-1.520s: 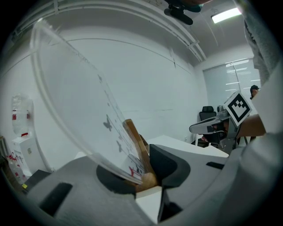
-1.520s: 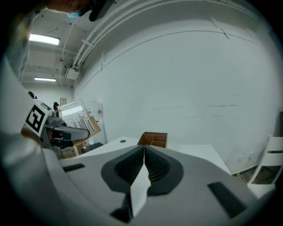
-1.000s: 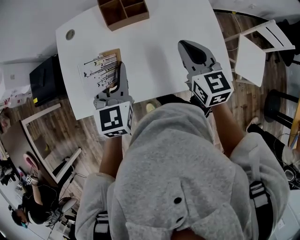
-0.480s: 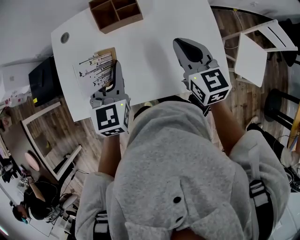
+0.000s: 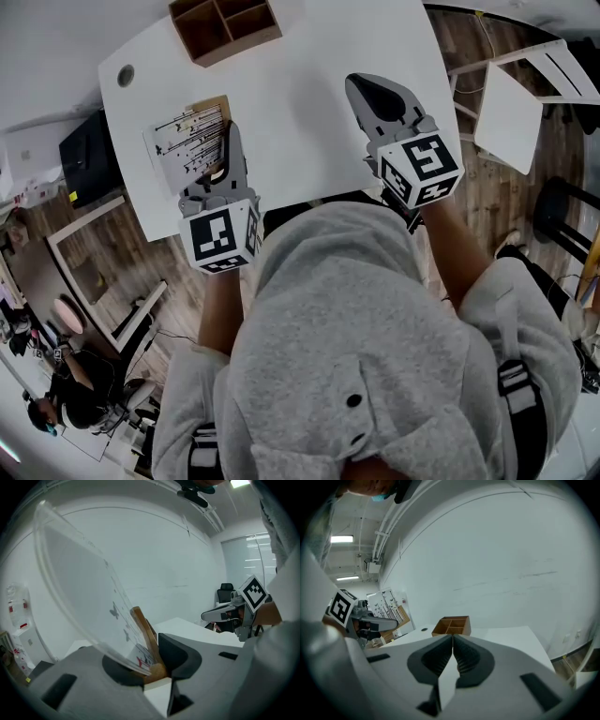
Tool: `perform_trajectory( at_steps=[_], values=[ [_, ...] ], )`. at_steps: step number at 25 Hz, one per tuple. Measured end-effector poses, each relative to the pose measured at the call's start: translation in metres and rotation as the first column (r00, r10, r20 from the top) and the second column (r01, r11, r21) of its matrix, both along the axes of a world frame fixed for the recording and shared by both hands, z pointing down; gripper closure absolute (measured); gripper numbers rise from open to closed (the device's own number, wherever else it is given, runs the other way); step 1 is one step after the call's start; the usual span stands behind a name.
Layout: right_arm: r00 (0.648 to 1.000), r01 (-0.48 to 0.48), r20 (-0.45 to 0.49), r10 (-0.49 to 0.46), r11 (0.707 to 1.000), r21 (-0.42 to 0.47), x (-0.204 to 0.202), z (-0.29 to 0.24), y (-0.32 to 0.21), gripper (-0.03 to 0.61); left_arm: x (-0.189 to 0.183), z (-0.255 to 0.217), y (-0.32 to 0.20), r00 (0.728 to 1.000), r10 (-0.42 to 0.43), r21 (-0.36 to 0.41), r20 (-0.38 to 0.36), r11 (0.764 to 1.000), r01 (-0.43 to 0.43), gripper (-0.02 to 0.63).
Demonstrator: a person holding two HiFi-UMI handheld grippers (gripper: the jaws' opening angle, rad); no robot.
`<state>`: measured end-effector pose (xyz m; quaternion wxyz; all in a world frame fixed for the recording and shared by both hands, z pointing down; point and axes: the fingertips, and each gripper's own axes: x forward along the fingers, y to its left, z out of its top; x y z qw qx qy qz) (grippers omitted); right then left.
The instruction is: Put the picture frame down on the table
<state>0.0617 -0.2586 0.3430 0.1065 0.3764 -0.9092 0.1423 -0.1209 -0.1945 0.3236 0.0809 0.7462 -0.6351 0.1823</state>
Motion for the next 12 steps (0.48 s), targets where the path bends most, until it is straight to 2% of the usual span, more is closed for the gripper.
perform_trajectory(
  at_steps=[12],
  values=[
    [0.999, 0.017, 0.035, -0.014, 0.998, -0.066, -0.002, 0.017, -0.007, 0.552, -0.007, 0.009, -0.002, 0.997, -0.06, -0.045, 0.039, 0.997, 0.062, 0.502]
  ],
)
